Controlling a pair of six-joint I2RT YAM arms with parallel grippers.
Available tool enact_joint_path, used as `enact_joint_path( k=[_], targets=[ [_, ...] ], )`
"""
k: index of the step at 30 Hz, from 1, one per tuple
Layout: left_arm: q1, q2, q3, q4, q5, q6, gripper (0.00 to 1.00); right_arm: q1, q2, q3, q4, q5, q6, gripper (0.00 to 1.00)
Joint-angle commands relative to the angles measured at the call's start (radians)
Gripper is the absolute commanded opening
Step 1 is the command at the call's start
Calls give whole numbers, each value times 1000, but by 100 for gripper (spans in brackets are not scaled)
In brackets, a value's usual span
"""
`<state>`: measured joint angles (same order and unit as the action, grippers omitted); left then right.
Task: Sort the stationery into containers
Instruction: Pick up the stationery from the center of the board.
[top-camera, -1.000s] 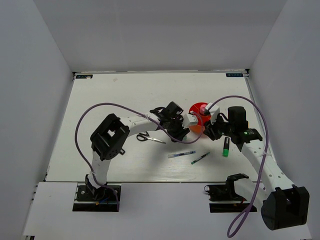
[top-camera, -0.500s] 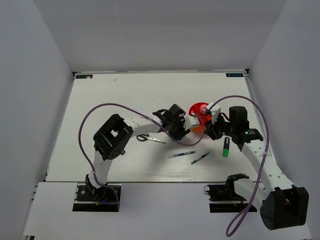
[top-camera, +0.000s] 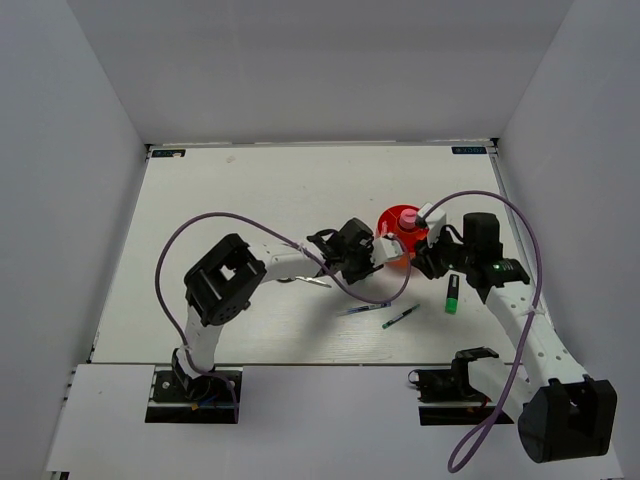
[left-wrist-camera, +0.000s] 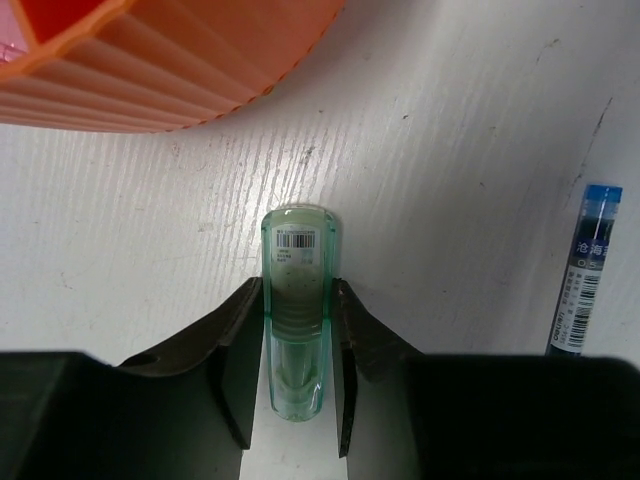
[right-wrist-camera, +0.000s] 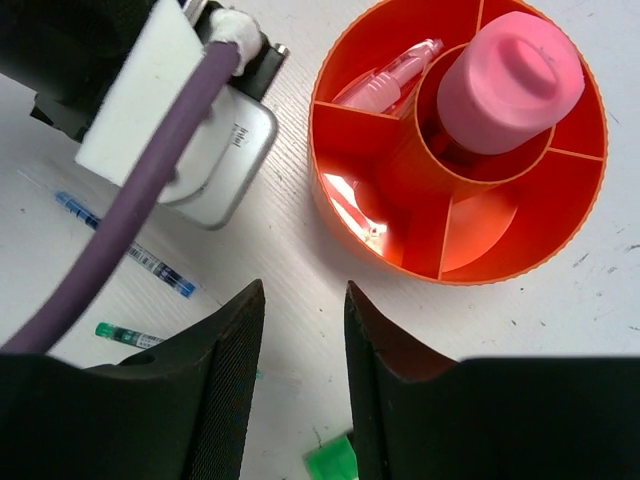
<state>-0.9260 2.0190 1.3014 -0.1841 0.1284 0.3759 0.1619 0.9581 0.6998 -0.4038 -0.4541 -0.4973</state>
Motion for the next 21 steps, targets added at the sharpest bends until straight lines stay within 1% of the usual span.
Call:
enact_joint_path(
  k=[1, 2, 3, 4, 5, 6, 7, 9, 10, 11, 12, 13, 15, 16, 17, 18, 21],
  targets=[
    [1, -38, -57, -75, -56, -18, 4, -13, -24, 40, -1, -24, 16, 41],
    [6, -51, -62, -75, -55, -19, 0, -16, -24, 40, 0, -23, 17, 41],
    [13, -109, -65, -72, -59, -41, 0, -22, -24, 40, 2, -18, 22, 38],
    [21, -130, -71, -69, -41, -55, 0, -18, -22, 40, 5, -8, 28, 33],
    [39, -155, -82, -61, -29, -69, 0, -21, -27, 40, 8, -3, 32, 23],
    [62, -224, -88, -48, -3, -121, 0, -25, -24, 38, 10, -1, 34, 2],
    [84, -247, -103, -35, 14, -143, 0, -25, -24, 38, 10, 3, 34, 0],
    [111, -311, -132, 23, 78, -212, 0, -27, -22, 38, 13, 2, 36, 0],
    [145, -345, -137, 46, 95, -292, 0, -25, -21, 37, 11, 2, 37, 0],
    [160, -367, -149, 128, 147, -325, 0, -30, -21, 36, 14, 2, 39, 0],
    [186, -373, -151, 155, 161, -363, 0, -27, -22, 35, 17, 2, 39, 0],
    [193, -370, -152, 211, 180, -455, 0, -25, -22, 36, 16, 2, 40, 0],
    [210, -358, -149, 312, 223, -514, 0, -27, -19, 35, 19, 3, 42, 0],
    [213, -347, -146, 386, 226, -594, 0, -27, -21, 35, 20, 3, 45, 0],
    [220, -314, -143, 421, 228, -621, 0, -24, -19, 33, 19, 5, 45, 0],
    [222, -300, -117, 507, 231, -670, 0, -28, -21, 35, 17, 0, 45, 0],
    [220, -206, -67, 586, 229, -785, 0, -33, -22, 33, 20, -4, 49, 0]
  ],
)
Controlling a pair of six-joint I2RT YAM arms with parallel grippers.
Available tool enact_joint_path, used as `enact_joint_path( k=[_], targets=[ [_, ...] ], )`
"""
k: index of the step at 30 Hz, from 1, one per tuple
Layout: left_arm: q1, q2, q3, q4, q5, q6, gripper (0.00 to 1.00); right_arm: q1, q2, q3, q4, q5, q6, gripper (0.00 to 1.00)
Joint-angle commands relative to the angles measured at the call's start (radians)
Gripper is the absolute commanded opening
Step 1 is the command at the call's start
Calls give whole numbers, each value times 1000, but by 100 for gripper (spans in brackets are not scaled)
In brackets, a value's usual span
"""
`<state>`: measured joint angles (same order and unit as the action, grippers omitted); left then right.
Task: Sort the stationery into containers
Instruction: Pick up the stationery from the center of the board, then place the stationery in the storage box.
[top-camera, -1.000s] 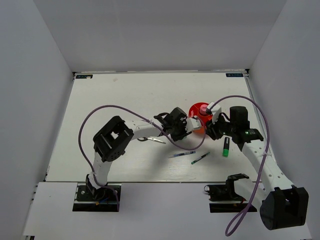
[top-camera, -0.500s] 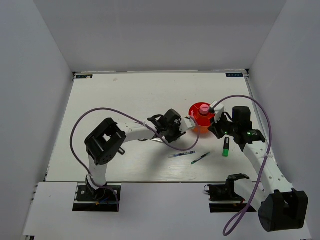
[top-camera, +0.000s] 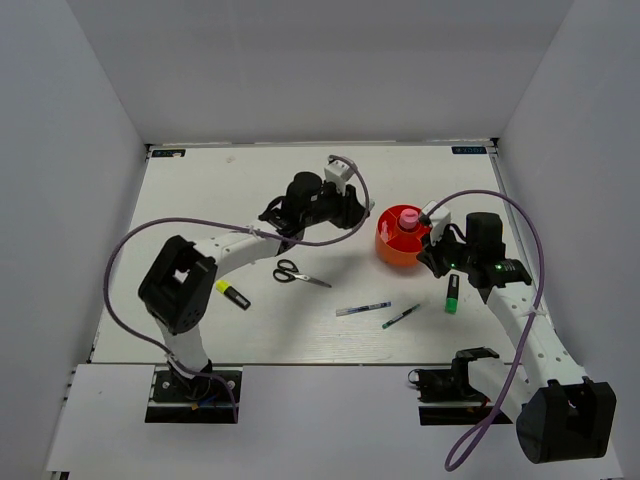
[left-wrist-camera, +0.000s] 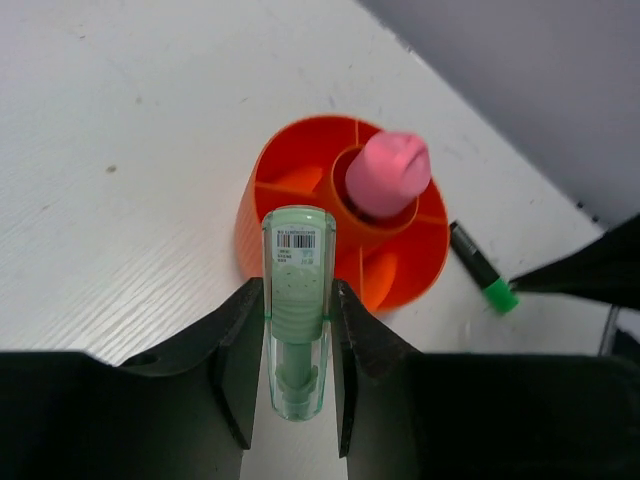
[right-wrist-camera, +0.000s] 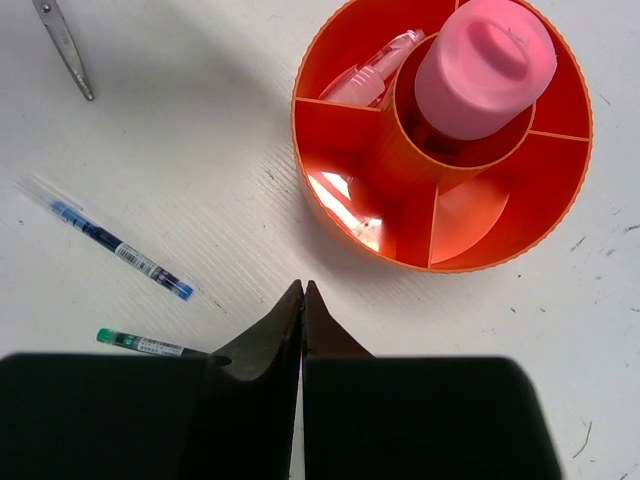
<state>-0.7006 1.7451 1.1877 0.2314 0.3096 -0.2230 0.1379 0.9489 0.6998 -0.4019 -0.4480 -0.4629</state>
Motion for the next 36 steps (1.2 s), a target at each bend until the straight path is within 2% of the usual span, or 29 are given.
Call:
enact_joint_path(
  k=[1, 8, 18, 36],
  targets=[
    [-5, 98, 91, 198, 45, -226, 0, -8, -10, 33, 17, -11, 17, 0],
    [-7, 208, 171, 313, 28, -390, 0, -14, -7, 30, 15, -20, 10, 0],
    [-17, 312, 208, 402, 8, -512, 0, -12, -7, 30, 18, -21, 9, 0],
    [-25, 369, 201, 398, 9, -527, 4, -20, -6, 29, 11, -27, 9, 0]
  ],
)
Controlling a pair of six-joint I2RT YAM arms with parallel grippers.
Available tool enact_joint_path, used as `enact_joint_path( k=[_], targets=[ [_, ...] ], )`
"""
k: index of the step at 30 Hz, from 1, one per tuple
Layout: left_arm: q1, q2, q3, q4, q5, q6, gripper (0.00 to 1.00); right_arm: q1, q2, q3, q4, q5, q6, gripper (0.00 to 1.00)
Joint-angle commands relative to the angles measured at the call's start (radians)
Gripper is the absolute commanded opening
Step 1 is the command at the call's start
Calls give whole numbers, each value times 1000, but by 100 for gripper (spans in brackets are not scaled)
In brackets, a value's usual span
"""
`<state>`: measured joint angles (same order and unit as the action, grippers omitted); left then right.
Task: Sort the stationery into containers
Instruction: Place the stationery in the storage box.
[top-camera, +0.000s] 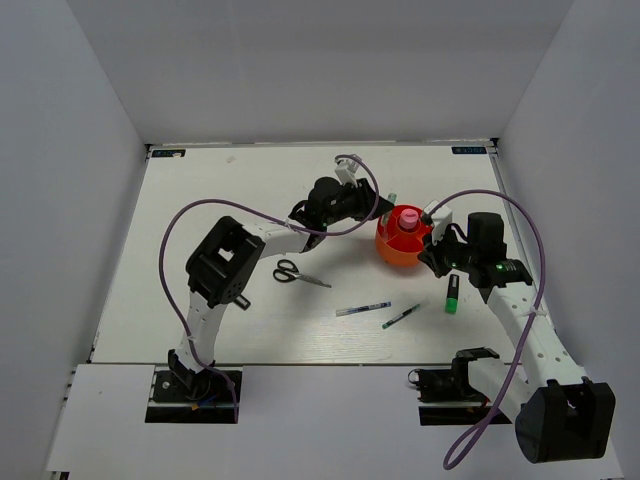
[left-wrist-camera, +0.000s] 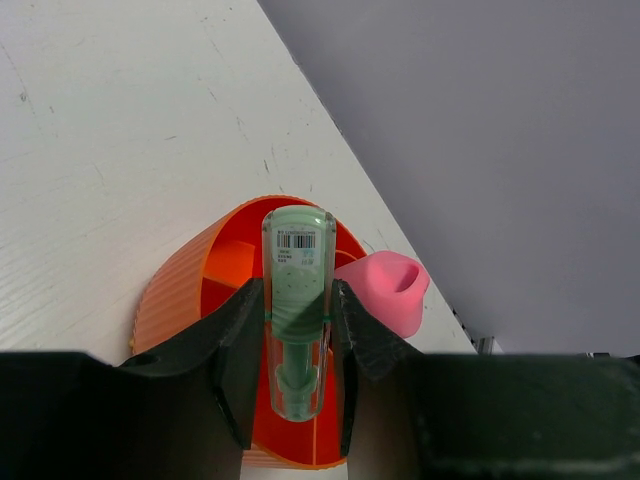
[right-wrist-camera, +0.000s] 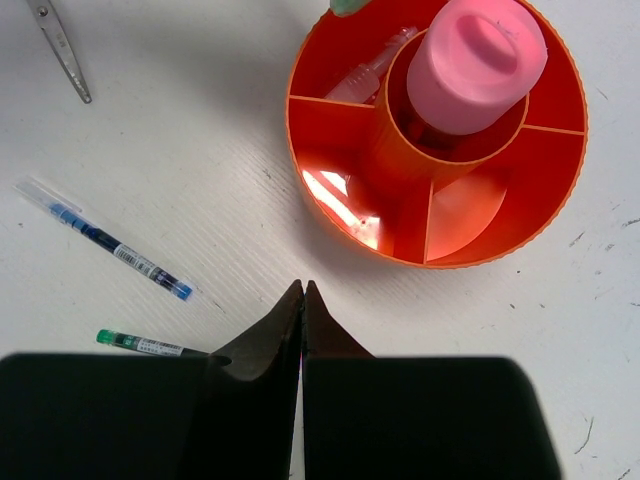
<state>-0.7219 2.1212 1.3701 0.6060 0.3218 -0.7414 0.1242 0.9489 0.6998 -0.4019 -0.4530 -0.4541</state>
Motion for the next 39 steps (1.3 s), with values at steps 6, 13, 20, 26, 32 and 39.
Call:
enact_joint_path(
  k=[6, 13, 20, 26, 32, 39],
  targets=[
    [-8, 2, 4, 28, -10, -4, 7, -9, -9, 33, 11, -23, 0, 0],
    [-8, 8, -2, 9, -7, 7, 11, -14, -9, 33, 9, -27, 2, 0],
    [-11, 23, -5, -3, -7, 13, 14, -12, -12, 33, 8, -27, 0, 0],
    [-17, 36, 4, -12, -4, 19, 15, -12, -12, 33, 9, -29, 2, 0],
    [-19, 33, 1, -25, -12, 25, 25, -17, -13, 33, 6, -29, 2, 0],
    [-17, 28, 4, -43, -20, 33, 41, -18, -16, 32, 5, -33, 0, 0]
  ],
)
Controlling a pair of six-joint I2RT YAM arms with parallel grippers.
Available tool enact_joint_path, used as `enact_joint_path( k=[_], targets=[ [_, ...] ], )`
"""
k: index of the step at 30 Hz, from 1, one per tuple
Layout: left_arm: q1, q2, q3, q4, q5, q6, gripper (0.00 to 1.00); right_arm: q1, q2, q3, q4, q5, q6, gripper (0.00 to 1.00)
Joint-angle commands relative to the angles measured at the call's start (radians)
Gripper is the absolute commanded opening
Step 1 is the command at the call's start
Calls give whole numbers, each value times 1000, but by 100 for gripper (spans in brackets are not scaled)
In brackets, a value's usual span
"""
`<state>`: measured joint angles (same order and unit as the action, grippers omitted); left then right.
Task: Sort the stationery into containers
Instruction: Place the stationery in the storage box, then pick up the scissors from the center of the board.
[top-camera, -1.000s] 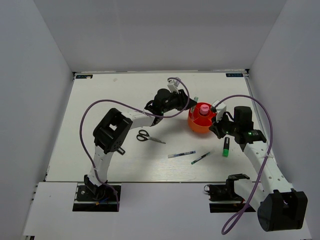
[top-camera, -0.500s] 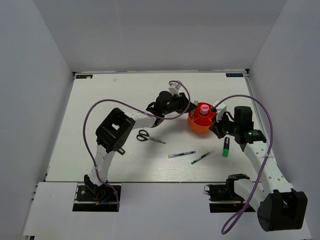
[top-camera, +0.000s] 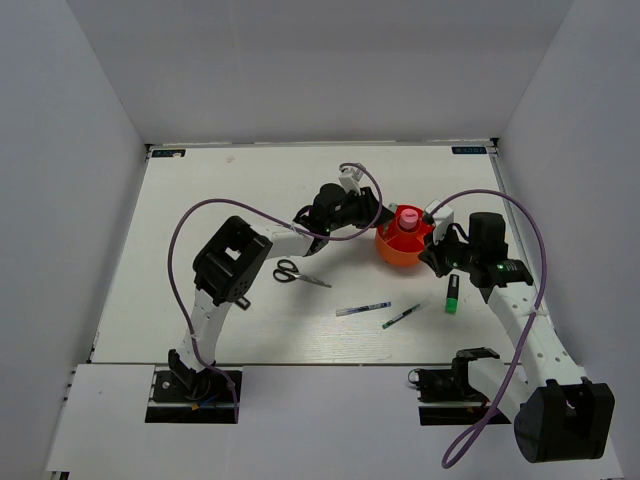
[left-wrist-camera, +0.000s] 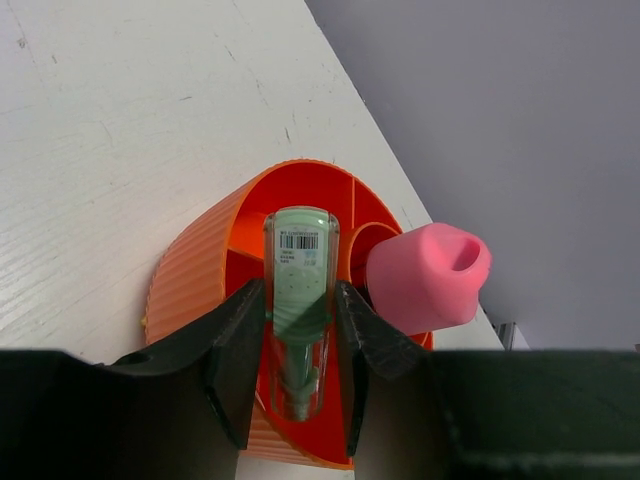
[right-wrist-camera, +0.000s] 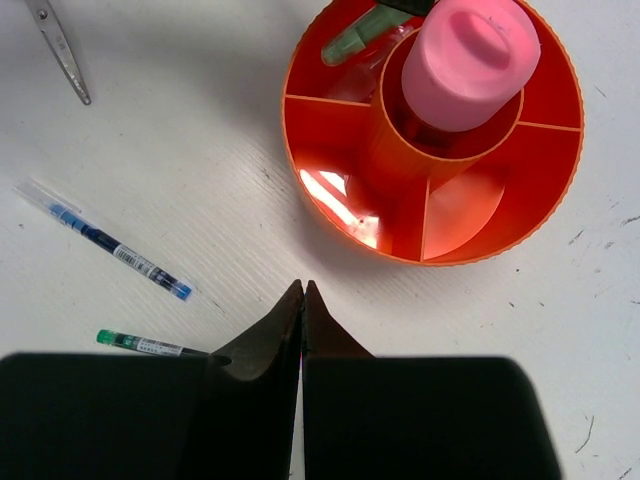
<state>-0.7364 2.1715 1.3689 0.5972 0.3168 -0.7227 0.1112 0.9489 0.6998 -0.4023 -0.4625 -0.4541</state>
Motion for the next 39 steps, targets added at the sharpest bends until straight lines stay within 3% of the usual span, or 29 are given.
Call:
enact_joint_path(
  k=[1, 4, 17, 21, 28, 30, 31, 32, 33, 35, 36, 37, 39],
  targets=[
    [-4, -21, 10, -39, -13, 16, 45, -5, -18, 35, 3, -24, 2, 0],
    [-4, -21, 18, -53, -18, 22, 51, -5, -30, 33, 5, -27, 0, 0],
    [-3, -59, 39, -59, -21, 60, 50, -8, -21, 33, 3, -27, 2, 0],
    [9, -122, 62, -138, -38, 117, 50, -11, -19, 35, 2, -27, 2, 1],
    [61, -277, -23, -195, -88, 176, 54, -14, -16, 35, 2, -31, 6, 36],
    [65, -328, -66, -220, -87, 209, 43, -11, -15, 36, -9, -50, -3, 40],
    [68, -369, -91, -322, -85, 218, 20, -10, -12, 41, -15, -57, -9, 40],
    [65, -390, -99, -370, -85, 250, 8, -10, -9, 43, -27, -67, -29, 40],
    [65, -453, -106, -483, -82, 262, 0, -7, -3, 50, -53, -115, -55, 34],
    [63, -499, -158, -710, -119, 316, 0, -4, 14, 66, -81, -175, -118, 20],
    [63, -575, -181, -756, -134, 327, 0, 2, 19, 75, -107, -203, -138, 6],
    [63, -604, -255, -836, -207, 338, 0, 7, 37, 82, -131, -278, -152, 0],
    [74, -713, -300, -963, -304, 384, 29, 25, 56, 116, -164, -304, -202, 0]
  ],
)
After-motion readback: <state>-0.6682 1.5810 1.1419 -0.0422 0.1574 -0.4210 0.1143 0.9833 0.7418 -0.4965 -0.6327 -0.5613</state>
